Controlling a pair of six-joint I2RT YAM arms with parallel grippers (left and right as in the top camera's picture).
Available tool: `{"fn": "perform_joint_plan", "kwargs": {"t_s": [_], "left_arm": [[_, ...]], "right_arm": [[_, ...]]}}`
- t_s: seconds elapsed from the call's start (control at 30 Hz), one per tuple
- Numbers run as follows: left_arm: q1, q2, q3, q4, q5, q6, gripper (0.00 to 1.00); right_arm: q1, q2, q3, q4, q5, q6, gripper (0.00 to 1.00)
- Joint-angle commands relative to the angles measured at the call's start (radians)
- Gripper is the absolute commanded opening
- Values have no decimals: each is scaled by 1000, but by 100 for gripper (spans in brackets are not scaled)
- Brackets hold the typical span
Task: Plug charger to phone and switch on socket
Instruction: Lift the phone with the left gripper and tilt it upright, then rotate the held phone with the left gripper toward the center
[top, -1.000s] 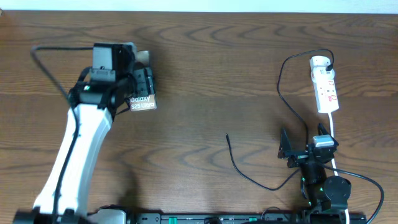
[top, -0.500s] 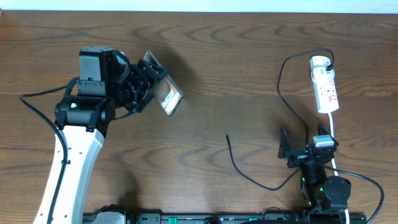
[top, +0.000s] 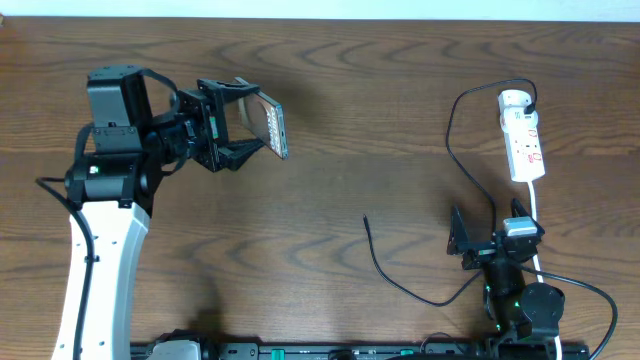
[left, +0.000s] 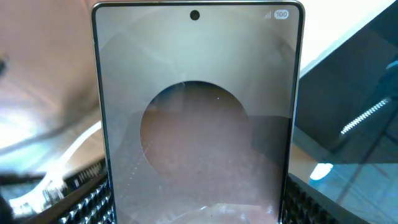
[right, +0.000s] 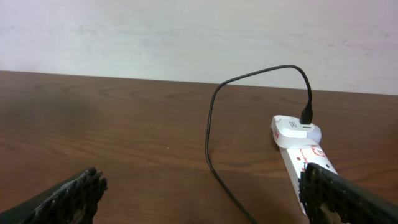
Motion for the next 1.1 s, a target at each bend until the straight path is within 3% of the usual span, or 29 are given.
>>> {"fn": "perform_joint_plan", "kwargs": {"t_s": [0.0, 0.37, 0.67, 0.93, 1.07], "left_arm": [[6, -3, 9, 19, 130, -83, 7], [6, -3, 9, 19, 183, -146, 7], [6, -3, 9, 42, 176, -318, 7], [6, -3, 9, 49, 163, -315, 7], [6, -3, 9, 48, 98, -215, 7]], "right_arm": [[5, -5, -1, -4, 1, -8, 99], [5, -5, -1, -4, 1, -8, 99], [5, -5, -1, -4, 1, -8, 99], [5, -5, -1, -4, 1, -8, 99], [5, -5, -1, -4, 1, -8, 99]]}}
